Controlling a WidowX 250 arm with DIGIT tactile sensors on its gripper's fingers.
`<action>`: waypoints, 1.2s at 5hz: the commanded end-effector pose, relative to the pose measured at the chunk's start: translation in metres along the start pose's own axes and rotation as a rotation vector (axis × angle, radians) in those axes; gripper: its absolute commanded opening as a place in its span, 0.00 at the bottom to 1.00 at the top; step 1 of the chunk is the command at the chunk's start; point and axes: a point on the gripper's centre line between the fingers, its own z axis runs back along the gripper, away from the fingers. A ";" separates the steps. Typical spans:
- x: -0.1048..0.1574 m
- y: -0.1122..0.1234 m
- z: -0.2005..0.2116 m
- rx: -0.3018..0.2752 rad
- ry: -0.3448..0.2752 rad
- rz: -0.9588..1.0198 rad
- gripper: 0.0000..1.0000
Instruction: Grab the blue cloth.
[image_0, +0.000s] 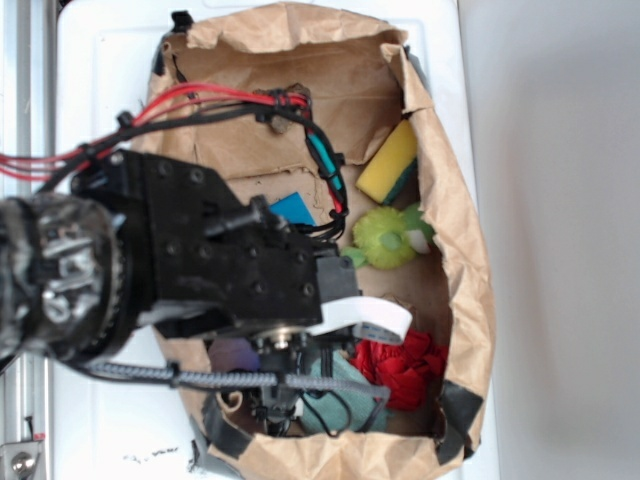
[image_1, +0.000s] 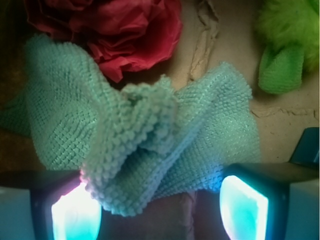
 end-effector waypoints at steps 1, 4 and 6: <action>0.032 -0.014 0.012 -0.017 -0.120 -0.012 1.00; 0.031 -0.019 -0.015 0.066 -0.086 -0.026 1.00; 0.020 -0.022 -0.022 0.076 -0.078 -0.038 0.00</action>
